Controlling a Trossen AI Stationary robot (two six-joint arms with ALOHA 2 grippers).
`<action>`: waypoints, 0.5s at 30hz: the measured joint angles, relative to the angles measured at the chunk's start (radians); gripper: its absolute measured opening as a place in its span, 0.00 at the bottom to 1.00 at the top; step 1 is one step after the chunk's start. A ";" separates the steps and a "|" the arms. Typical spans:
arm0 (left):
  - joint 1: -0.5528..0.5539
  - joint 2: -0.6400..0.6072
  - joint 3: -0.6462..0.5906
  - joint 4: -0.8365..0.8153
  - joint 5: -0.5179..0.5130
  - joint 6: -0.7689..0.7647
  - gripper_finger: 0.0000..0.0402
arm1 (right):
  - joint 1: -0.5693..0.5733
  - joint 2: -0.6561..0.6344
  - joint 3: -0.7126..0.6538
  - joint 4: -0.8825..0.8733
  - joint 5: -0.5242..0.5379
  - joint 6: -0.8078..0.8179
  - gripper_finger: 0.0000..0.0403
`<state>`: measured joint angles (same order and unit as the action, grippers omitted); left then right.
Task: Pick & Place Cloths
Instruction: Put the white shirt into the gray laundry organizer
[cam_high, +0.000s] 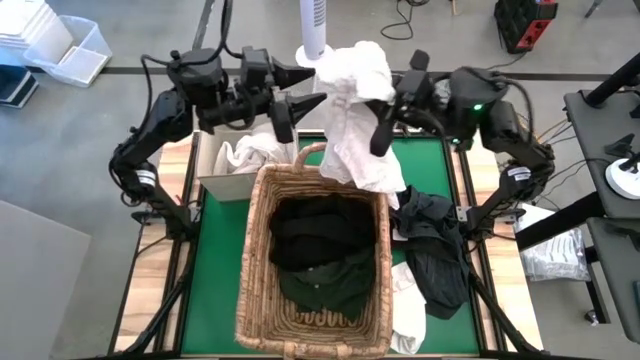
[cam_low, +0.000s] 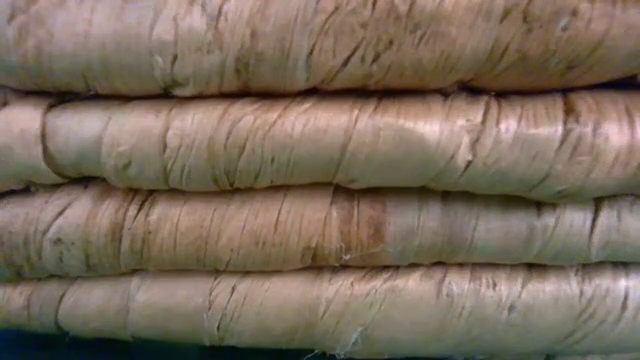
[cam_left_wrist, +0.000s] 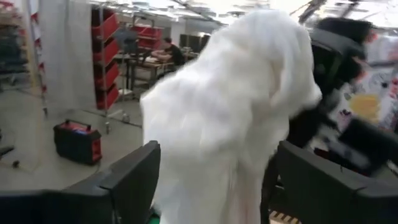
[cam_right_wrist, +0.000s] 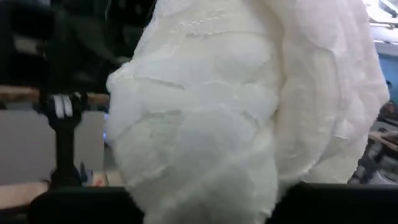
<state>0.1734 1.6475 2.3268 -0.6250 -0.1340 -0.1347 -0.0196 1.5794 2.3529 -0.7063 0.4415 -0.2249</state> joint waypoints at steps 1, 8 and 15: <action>0.000 -0.007 0.000 -0.010 0.009 0.010 0.75 | 0.000 -0.006 0.002 0.006 -0.008 -0.001 0.09; 0.011 -0.046 0.000 -0.099 0.049 0.064 0.76 | 0.000 -0.054 0.002 0.083 -0.123 -0.021 0.09; 0.010 0.011 -0.002 -0.063 0.310 0.043 0.76 | 0.000 -0.061 0.003 0.181 -0.250 -0.039 0.09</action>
<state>0.1837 1.6586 2.3253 -0.6882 0.1762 -0.0918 -0.0200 1.5181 2.3562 -0.5255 0.1920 -0.2637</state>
